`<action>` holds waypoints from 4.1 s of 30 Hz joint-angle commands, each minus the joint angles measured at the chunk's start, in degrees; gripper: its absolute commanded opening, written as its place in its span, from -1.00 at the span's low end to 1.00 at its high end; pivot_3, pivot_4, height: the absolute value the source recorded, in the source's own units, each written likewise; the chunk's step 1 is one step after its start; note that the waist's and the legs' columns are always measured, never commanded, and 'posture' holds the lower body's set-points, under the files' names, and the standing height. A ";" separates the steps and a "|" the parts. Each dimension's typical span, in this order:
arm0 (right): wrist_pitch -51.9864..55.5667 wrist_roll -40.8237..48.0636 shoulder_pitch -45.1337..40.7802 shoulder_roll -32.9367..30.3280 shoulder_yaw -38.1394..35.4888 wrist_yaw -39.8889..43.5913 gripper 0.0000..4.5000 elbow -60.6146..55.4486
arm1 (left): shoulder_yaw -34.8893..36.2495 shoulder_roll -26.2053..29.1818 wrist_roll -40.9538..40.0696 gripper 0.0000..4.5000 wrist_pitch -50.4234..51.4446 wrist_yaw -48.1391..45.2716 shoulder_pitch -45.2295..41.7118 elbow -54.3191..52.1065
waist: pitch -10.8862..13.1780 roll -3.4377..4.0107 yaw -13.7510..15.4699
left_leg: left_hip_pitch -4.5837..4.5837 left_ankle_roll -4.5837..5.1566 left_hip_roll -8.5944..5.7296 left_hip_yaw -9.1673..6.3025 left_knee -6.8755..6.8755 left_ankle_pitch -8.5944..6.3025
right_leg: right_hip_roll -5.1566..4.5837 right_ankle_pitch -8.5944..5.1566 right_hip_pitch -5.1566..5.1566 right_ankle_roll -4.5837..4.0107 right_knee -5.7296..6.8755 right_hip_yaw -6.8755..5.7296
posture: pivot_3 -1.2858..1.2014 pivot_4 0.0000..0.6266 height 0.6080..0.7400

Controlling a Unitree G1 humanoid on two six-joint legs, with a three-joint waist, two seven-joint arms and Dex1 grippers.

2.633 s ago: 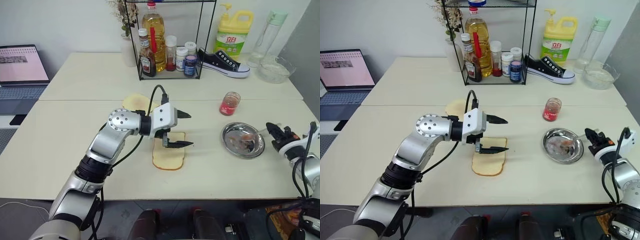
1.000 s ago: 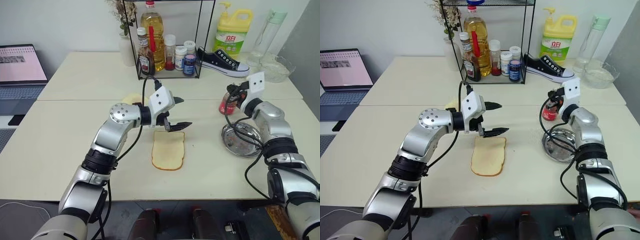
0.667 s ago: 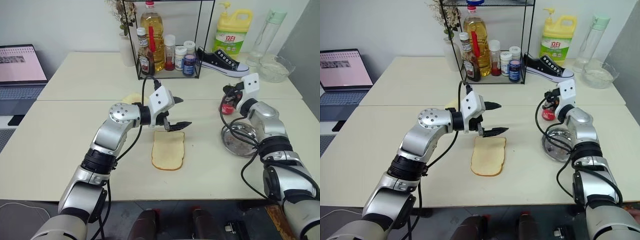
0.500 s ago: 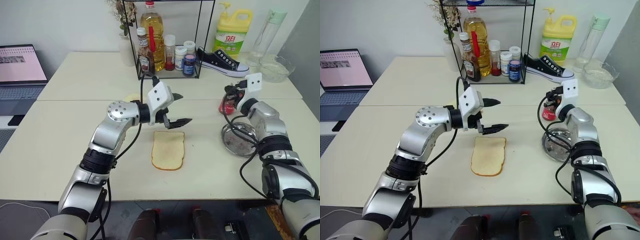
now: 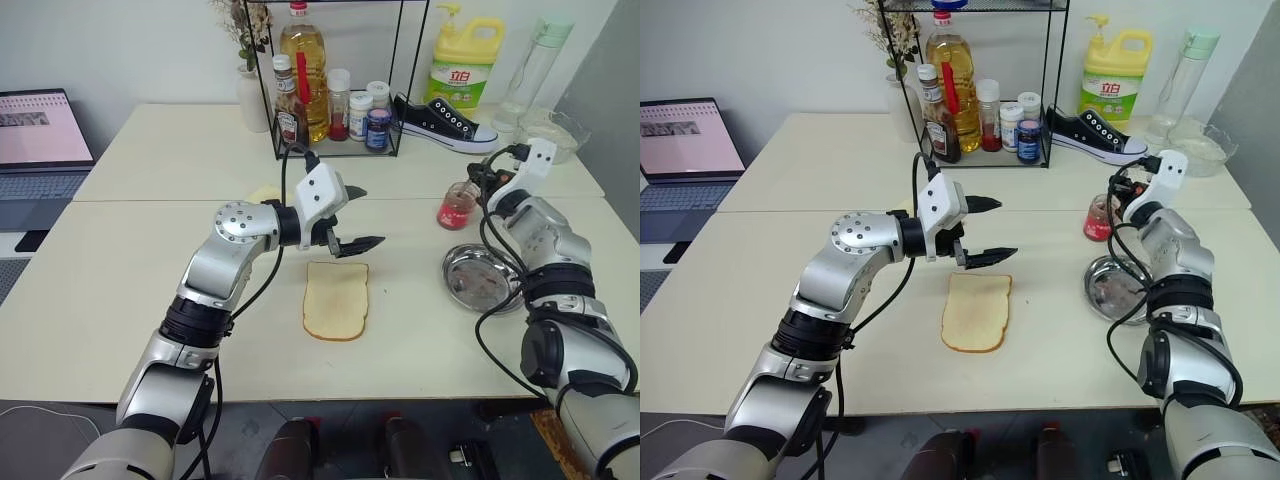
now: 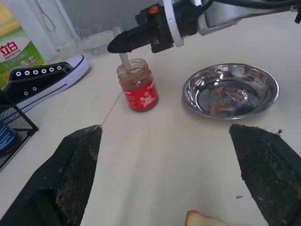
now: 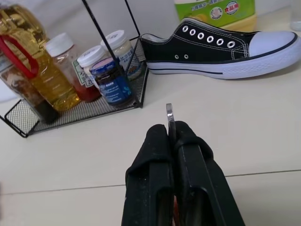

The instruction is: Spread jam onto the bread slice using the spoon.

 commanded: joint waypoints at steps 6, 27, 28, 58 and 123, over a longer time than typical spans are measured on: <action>3.64 6.23 -2.27 -0.74 -6.19 -5.20 -0.99 -6.24 | 0.67 0.34 0.32 1.00 -2.11 -0.40 -2.05 -0.17 | 0.00 0.00 0.00 | 0.00 0.02 0.00 0.01 -0.01 -0.01 | -0.04 0.00 -0.01 0.00 0.01 0.00 | 0.03 -0.52 1.00; 10.06 11.40 2.82 -1.65 -9.33 -10.14 -0.99 -17.86 | 0.42 0.63 0.38 1.00 -2.92 -1.62 -1.86 0.29 | 0.00 0.00 0.01 | -0.03 0.05 -0.01 0.03 -0.01 -0.03 | -0.06 0.00 -0.03 0.00 0.03 0.01 | 0.03 -0.52 1.00; 9.87 10.77 3.28 -1.79 -8.37 -9.61 -0.99 -18.57 | 0.38 0.61 0.39 1.00 -2.96 -1.66 -1.87 0.32 | 0.00 0.00 0.01 | -0.04 0.05 -0.01 0.03 -0.01 -0.03 | -0.05 0.00 -0.03 0.00 0.03 0.01 | 0.03 -0.52 1.00; -20.37 -23.03 8.17 -5.83 22.12 4.93 -0.99 -12.61 | 0.75 1.98 0.21 1.00 -1.41 -1.55 0.10 -3.04 | 0.00 0.00 -0.01 | -0.04 -0.02 -0.01 0.03 0.01 0.01 | -0.01 0.00 -0.09 0.00 0.05 0.01 | 0.03 -0.52 1.00; 12.07 11.58 -1.61 -1.71 -11.22 -11.33 -0.99 -11.66 | 0.76 2.18 0.83 1.00 -3.38 -1.47 -1.45 -0.07 | 0.00 0.01 -0.01 | -0.06 0.04 0.00 0.06 -0.01 -0.02 | -0.02 0.00 -0.11 0.00 0.10 0.03 | 0.03 -0.52 1.00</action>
